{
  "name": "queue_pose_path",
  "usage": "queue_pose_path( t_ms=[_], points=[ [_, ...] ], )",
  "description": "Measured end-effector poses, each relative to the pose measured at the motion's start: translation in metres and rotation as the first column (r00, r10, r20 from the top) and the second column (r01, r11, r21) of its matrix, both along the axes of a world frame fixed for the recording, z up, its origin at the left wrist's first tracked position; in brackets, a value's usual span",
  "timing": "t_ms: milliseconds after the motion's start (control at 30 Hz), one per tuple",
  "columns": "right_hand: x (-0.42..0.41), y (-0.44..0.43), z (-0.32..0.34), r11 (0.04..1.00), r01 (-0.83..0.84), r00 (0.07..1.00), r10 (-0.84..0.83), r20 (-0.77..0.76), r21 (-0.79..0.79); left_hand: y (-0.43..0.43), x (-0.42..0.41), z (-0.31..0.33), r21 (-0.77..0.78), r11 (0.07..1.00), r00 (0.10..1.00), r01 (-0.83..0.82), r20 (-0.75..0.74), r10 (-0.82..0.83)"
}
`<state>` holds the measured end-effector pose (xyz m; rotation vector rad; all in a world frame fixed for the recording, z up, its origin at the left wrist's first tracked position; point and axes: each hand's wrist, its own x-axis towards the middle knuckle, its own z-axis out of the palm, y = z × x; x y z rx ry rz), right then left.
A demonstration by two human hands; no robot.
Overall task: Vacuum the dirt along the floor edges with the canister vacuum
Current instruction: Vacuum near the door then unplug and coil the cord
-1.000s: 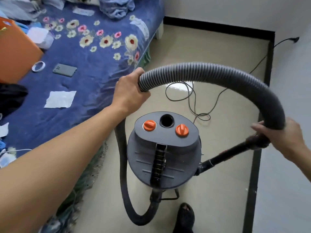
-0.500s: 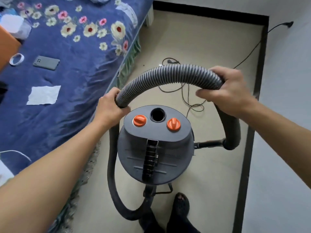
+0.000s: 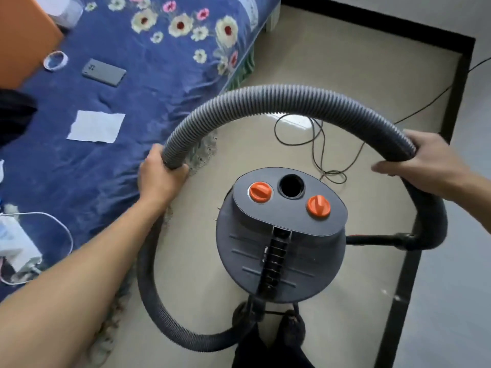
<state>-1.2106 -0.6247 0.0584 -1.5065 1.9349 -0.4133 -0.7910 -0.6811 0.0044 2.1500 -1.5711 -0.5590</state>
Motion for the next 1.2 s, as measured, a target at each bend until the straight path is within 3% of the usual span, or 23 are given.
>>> queue_pose_path(
  t_ms=[133,267,400,500,733,867,1000,1100,1200],
  points=[
    [0.035,-0.011,0.005,0.995,-0.068,0.997,0.069,0.022,-0.068,-0.058,-0.02,0.045,-0.093,0.988,0.992,0.122,-0.023,-0.125],
    [0.063,-0.029,0.03,0.975,-0.041,0.989,0.07,0.13,-0.219,-0.078,-0.062,0.051,-0.092,0.954,0.955,0.285,-0.058,-0.29],
    [0.068,-0.036,0.029,0.98,-0.122,0.99,0.108,-0.09,-0.16,-0.068,-0.096,0.027,-0.029,0.856,0.854,0.516,-0.063,-0.516],
    [0.058,-0.032,0.003,0.996,-0.07,0.983,0.058,-0.173,-0.063,-0.062,-0.098,-0.007,0.076,0.803,0.804,0.591,-0.141,-0.578],
    [0.043,-0.021,-0.058,0.969,0.23,0.973,-0.225,-0.057,0.093,-0.023,-0.032,-0.095,0.444,0.803,0.918,0.397,-0.193,-0.347],
    [0.036,-0.019,-0.098,0.915,0.322,0.946,-0.32,-0.05,0.243,0.018,-0.014,-0.128,0.54,0.787,0.944,0.299,-0.289,-0.16],
    [0.029,0.004,-0.133,0.84,0.403,0.899,-0.437,0.015,0.363,0.047,-0.036,-0.126,0.353,0.923,0.961,0.153,-0.271,-0.056],
    [0.024,0.029,-0.154,0.757,0.475,0.818,-0.568,0.092,0.449,0.069,-0.071,-0.09,0.117,0.978,0.962,0.171,-0.236,-0.14],
    [0.016,0.043,-0.164,0.693,0.471,0.73,-0.654,0.2,0.545,0.102,-0.108,-0.051,-0.097,0.962,0.948,0.257,-0.168,-0.27]
  ],
)
